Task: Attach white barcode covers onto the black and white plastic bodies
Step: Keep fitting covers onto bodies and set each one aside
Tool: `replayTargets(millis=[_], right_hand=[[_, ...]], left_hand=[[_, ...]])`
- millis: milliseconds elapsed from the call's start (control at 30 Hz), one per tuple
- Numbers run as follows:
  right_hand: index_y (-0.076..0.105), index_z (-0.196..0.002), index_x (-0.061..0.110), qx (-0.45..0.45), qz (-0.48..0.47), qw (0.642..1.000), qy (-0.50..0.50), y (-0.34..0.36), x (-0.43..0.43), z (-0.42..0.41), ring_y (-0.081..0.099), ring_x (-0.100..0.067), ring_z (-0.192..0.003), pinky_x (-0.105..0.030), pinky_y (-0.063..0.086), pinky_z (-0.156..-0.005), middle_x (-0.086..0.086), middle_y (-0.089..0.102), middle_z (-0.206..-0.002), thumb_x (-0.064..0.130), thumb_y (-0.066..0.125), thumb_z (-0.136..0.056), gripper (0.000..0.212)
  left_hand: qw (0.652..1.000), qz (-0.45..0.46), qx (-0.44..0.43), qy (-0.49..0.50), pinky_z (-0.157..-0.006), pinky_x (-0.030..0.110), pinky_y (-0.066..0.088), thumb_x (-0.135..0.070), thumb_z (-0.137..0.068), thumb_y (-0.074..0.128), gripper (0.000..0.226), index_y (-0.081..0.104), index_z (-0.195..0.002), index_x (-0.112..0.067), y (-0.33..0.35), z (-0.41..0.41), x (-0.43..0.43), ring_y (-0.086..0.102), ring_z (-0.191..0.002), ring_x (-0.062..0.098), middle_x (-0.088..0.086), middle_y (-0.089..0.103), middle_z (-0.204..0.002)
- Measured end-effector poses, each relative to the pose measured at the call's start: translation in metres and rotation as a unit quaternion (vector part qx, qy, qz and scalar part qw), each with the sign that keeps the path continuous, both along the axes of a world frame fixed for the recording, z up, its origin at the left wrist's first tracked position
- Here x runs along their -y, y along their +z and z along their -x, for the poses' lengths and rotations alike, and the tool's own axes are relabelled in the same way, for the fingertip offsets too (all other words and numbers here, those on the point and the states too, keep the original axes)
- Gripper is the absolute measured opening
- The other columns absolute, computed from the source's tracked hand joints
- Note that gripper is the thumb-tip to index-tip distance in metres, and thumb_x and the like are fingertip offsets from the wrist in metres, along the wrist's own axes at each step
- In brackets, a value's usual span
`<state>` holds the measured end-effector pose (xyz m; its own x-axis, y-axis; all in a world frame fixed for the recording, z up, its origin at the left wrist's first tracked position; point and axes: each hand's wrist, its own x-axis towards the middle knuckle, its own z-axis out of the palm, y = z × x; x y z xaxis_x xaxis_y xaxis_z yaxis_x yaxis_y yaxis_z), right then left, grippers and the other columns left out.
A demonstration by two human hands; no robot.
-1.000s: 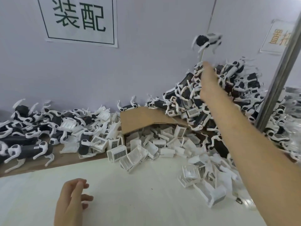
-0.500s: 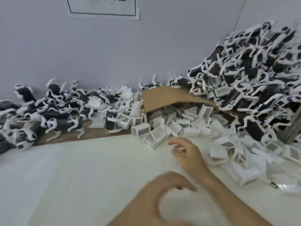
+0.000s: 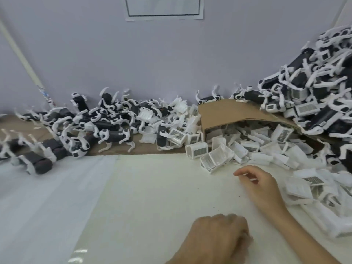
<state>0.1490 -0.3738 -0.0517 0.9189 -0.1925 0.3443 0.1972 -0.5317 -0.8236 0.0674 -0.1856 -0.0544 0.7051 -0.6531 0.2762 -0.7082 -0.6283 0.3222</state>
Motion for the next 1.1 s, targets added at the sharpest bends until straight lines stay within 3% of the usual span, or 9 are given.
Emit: replayTargets(millis=[133,300,367,467,600,733,800,900,1100], right_hand=[[0.072,-0.075,0.022,-0.010,0.005,1.000,0.008,0.002,-0.002,0.003,0.060,0.003,-0.078,-0.005,0.042,-0.067,0.018,0.071,-0.080,-0.005,0.061,-0.087,0.032],[0.072,-0.074,0.020,-0.011,0.026,0.999,0.034,0.005,-0.007,0.007,0.060,0.002,-0.075,-0.005,0.042,-0.066,0.019,0.070,-0.076,-0.007,0.062,-0.087,0.031],[0.071,-0.073,0.021,-0.017,0.036,0.998,0.043,0.006,-0.008,0.009,0.061,0.000,-0.075,-0.005,0.042,-0.065,0.022,0.069,-0.075,-0.007,0.063,-0.086,0.032],[0.071,-0.072,0.023,-0.029,0.037,0.998,0.047,0.006,-0.008,0.009,0.062,-0.001,-0.073,-0.008,0.043,-0.064,0.020,0.070,-0.072,-0.007,0.064,-0.085,0.033],[0.072,-0.071,0.022,-0.033,0.024,0.998,0.042,0.004,-0.008,0.008,0.063,-0.003,-0.070,-0.006,0.044,-0.059,0.015,0.070,-0.069,-0.008,0.065,-0.085,0.033],[0.073,-0.069,0.027,-0.046,0.017,0.998,0.039,0.003,-0.006,0.005,0.063,-0.002,-0.072,-0.003,0.042,-0.059,0.015,0.070,-0.067,-0.008,0.066,-0.084,0.039],[0.072,-0.068,0.033,-0.055,0.030,0.997,0.047,0.002,-0.006,0.003,0.064,-0.005,-0.076,-0.012,0.045,-0.067,0.016,0.070,-0.066,-0.006,0.068,-0.082,0.042],[0.070,-0.074,0.041,-0.048,0.046,0.997,0.049,0.001,-0.008,0.000,0.063,-0.009,-0.075,-0.020,0.047,-0.071,0.015,0.068,-0.065,-0.008,0.071,-0.079,0.050],[0.069,-0.073,0.041,-0.037,0.052,0.997,0.049,-0.001,-0.007,-0.005,0.061,-0.008,-0.065,-0.015,0.046,-0.065,0.014,0.067,-0.061,-0.012,0.072,-0.077,0.054]], left_hand=[[0.937,0.245,-0.118,0.220,-0.072,0.038,0.046,-0.038,-0.103,0.040,0.007,0.038,-0.098,-0.033,0.015,-0.027,-0.020,0.060,-0.076,0.017,-0.007,0.067,-0.088],[0.614,0.639,-0.402,0.232,-0.072,0.040,0.058,-0.037,-0.106,0.043,0.024,0.050,-0.123,-0.023,0.024,-0.052,-0.058,0.075,-0.090,0.028,0.008,0.066,-0.118],[0.560,0.676,-0.438,0.196,-0.085,0.047,0.056,-0.033,-0.105,0.043,0.028,0.051,-0.129,-0.020,0.028,-0.058,-0.070,0.073,-0.099,0.035,0.012,0.068,-0.123],[0.581,0.684,-0.391,0.205,-0.081,0.040,0.056,-0.021,-0.102,0.044,0.028,0.061,-0.121,-0.012,0.028,-0.061,-0.077,0.075,-0.086,0.035,0.016,0.075,-0.091],[0.687,0.574,-0.294,0.335,-0.071,0.030,0.051,-0.013,-0.099,0.051,0.019,0.068,-0.106,-0.017,0.027,-0.083,-0.088,0.074,-0.078,0.021,0.005,0.077,-0.089],[0.873,0.193,-0.020,0.447,-0.095,0.040,0.048,-0.018,-0.091,0.067,0.031,0.056,-0.120,-0.019,0.035,-0.143,-0.131,0.059,-0.111,0.022,0.002,0.062,-0.126],[0.881,0.001,0.084,0.465,-0.107,0.046,0.041,-0.031,-0.087,0.073,0.062,0.043,-0.140,-0.017,0.045,-0.174,-0.162,0.048,-0.128,0.026,0.005,0.048,-0.141],[0.874,-0.074,0.009,0.480,-0.112,0.054,0.035,-0.050,-0.079,0.079,0.099,0.023,-0.155,-0.022,0.058,-0.211,-0.203,0.034,-0.143,0.032,0.005,0.032,-0.159],[0.851,-0.213,0.001,0.481,-0.102,0.045,0.043,-0.069,-0.076,0.070,0.092,0.035,-0.153,-0.033,0.052,-0.238,-0.222,0.040,-0.130,0.031,0.006,0.044,-0.139]])
